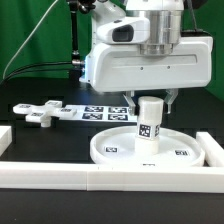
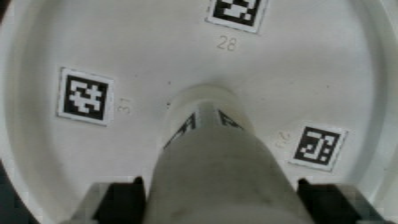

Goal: Assemble round table

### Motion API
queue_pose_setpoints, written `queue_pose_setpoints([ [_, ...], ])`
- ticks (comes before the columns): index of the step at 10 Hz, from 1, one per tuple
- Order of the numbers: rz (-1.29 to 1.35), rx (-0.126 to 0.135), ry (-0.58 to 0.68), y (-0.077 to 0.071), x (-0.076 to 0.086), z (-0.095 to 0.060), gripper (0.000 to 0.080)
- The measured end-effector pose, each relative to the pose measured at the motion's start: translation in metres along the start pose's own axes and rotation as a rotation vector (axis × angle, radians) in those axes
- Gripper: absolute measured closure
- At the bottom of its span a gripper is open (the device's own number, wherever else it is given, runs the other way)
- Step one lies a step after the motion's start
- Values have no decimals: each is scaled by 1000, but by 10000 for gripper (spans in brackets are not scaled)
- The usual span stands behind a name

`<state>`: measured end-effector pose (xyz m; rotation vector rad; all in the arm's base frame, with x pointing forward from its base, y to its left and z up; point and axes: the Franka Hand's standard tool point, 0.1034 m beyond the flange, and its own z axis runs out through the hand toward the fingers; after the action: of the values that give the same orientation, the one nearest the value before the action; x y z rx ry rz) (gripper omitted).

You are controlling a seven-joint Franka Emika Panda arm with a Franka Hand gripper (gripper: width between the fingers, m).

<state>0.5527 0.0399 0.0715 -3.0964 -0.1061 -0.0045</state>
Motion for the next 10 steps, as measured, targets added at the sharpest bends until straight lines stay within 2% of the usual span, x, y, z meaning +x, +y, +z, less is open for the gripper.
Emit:
queue_pose_setpoints([
  [4, 450, 42, 0, 1, 0, 1, 392],
  [8, 816, 52, -2, -1, 1, 1, 392],
  [10, 904, 59, -6, -2, 2, 0, 392],
])
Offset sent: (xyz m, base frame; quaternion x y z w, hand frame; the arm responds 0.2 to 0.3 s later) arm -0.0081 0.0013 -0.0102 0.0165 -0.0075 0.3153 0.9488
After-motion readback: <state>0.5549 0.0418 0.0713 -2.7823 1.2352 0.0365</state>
